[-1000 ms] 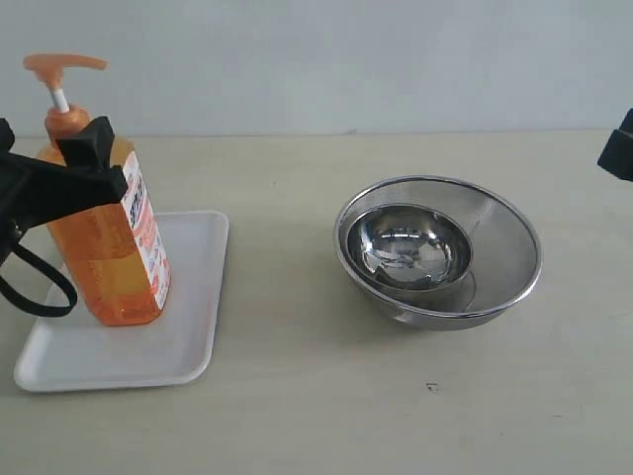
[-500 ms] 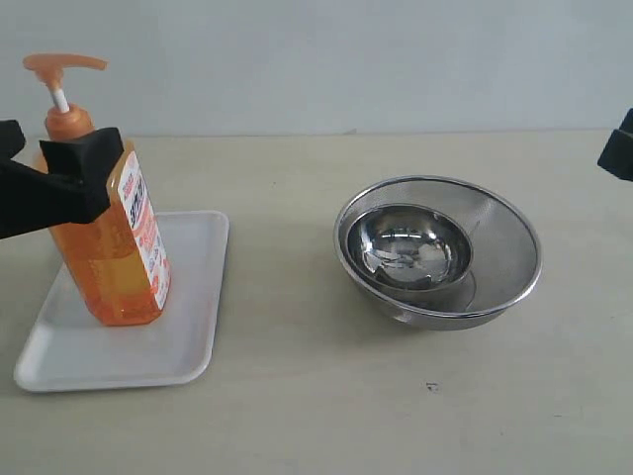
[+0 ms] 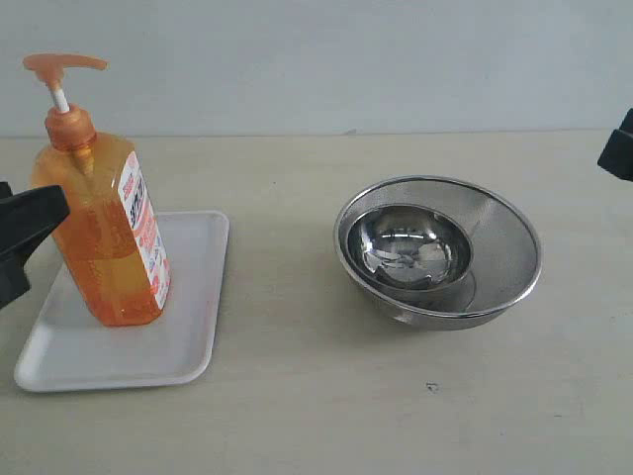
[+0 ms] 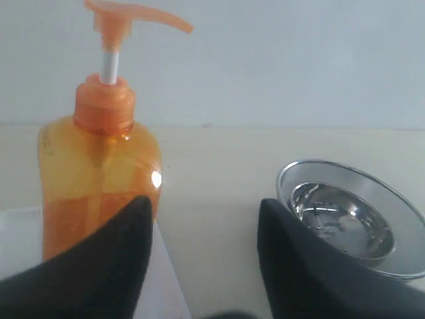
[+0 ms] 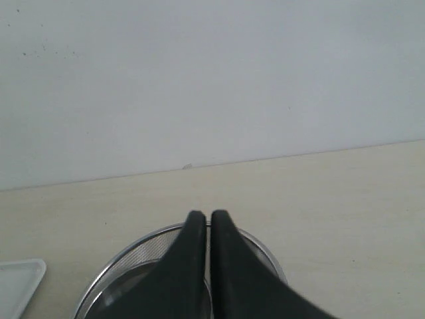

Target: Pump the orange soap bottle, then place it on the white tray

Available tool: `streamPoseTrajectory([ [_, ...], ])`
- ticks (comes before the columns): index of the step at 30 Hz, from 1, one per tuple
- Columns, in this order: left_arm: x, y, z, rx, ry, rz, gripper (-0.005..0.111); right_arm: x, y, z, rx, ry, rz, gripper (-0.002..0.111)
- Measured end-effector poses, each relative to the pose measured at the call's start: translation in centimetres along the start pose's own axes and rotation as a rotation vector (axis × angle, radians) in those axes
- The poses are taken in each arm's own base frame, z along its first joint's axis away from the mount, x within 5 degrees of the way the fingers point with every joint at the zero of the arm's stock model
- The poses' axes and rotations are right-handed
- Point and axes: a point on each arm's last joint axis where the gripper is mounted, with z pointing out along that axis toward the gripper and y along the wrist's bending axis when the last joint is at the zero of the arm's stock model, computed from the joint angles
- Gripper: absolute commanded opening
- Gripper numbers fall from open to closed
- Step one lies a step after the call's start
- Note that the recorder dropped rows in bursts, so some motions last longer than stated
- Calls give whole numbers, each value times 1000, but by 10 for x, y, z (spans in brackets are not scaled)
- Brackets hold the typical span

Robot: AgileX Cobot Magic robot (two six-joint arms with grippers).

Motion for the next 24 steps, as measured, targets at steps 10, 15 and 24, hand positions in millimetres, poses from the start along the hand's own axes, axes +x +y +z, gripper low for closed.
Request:
streamPoseTrajectory([
  [10,12,2,-33,71,-31,-60,33,0,0,0,0,0,0,0],
  [15,17,2,-41,96,-27,-68,33,0,0,0,0,0,0,0],
  [24,18,2,-42,105,-19,-68,33,0,0,0,0,0,0,0],
])
